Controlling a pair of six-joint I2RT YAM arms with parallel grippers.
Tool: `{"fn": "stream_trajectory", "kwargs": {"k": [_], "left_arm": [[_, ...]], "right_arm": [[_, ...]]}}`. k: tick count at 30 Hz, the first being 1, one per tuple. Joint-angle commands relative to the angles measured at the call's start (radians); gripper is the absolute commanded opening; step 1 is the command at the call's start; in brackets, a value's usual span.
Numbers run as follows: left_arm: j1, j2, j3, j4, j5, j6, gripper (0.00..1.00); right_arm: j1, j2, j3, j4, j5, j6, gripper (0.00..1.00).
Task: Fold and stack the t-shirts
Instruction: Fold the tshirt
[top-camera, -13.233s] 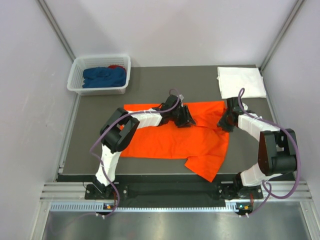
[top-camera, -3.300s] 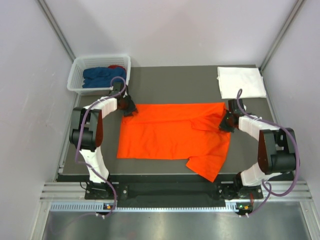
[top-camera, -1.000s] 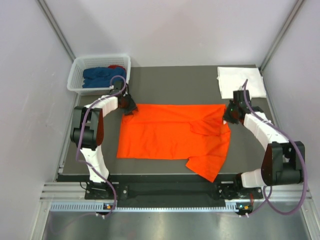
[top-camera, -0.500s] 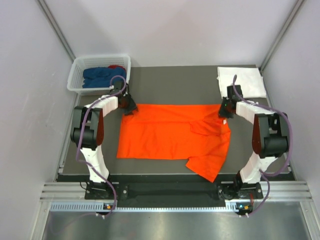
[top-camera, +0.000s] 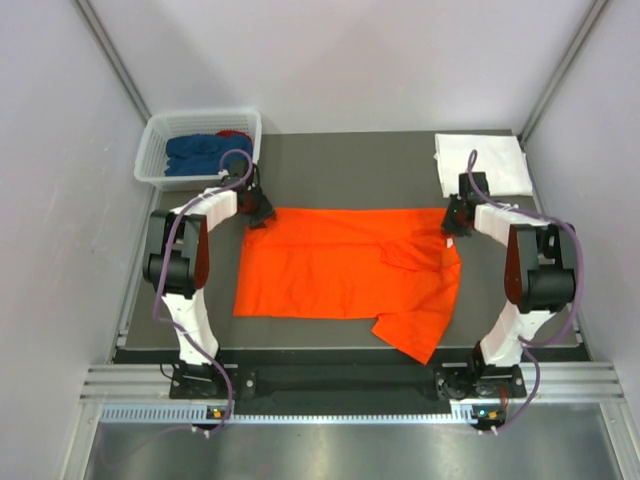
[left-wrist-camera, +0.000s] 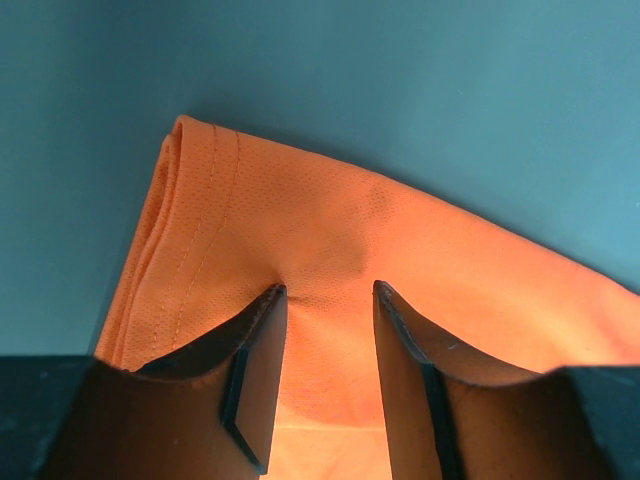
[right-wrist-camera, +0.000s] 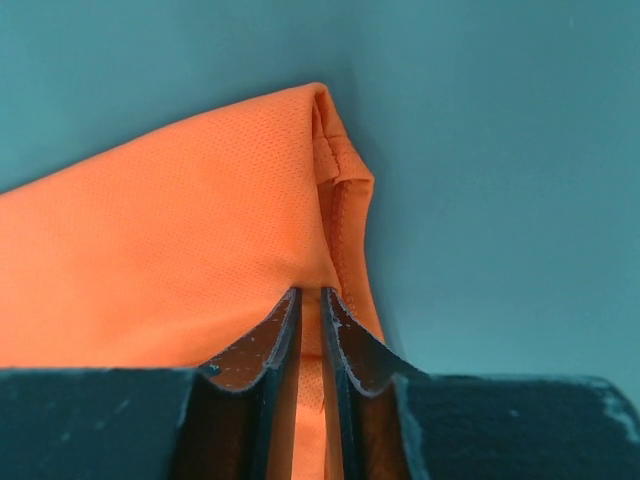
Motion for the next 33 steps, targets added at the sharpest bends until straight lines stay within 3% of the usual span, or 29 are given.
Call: {"fn": "stream_trajectory", "kwargs": {"k": [1,5,10,13,17,22,24,28,33], "left_arm": [[0.007,0.056,-0.01,-0.038,-0.076,0.01,0.46],[0.006,-0.015,0.022,-0.084,-0.013,0.028,0.47],[0.004,-0.116,0.059,-0.156,0.006,0.061,0.49],[0.004,-0.199,0.017,-0.187,-0.046,0.07,0.5],[0.004,-0.308,-0.055,-0.222,-0.138,0.087,0.51],[0.003,-0.473,-0.266,-0.161,-0.012,0.042,0.5],[0.003,-0.565,-0.353,-0.135,0.01,0.048,0.55],[0.003,-0.645,-0.388,-0.156,-0.016,0.084,0.6],[0.004,-0.675,-0.404,-0.197,0.029,0.084,0.61]], "right_arm": [[-0.02,0.051,0.039,0.051,0.003,-0.027,0.15],[-0.018,-0.004,0.084,-0.06,0.002,-0.026,0.17],[-0.02,-0.108,0.17,-0.347,0.013,0.11,0.35],[0.027,-0.175,0.135,-0.485,0.025,0.167,0.37],[0.129,-0.303,-0.029,-0.58,0.051,0.258,0.37],[0.264,-0.511,-0.19,-0.697,0.068,0.434,0.34],[0.293,-0.567,-0.249,-0.737,0.06,0.468,0.34],[0.374,-0.698,-0.361,-0.74,-0.007,0.523,0.32],[0.494,-0.754,-0.5,-0.716,-0.07,0.598,0.32]]}}
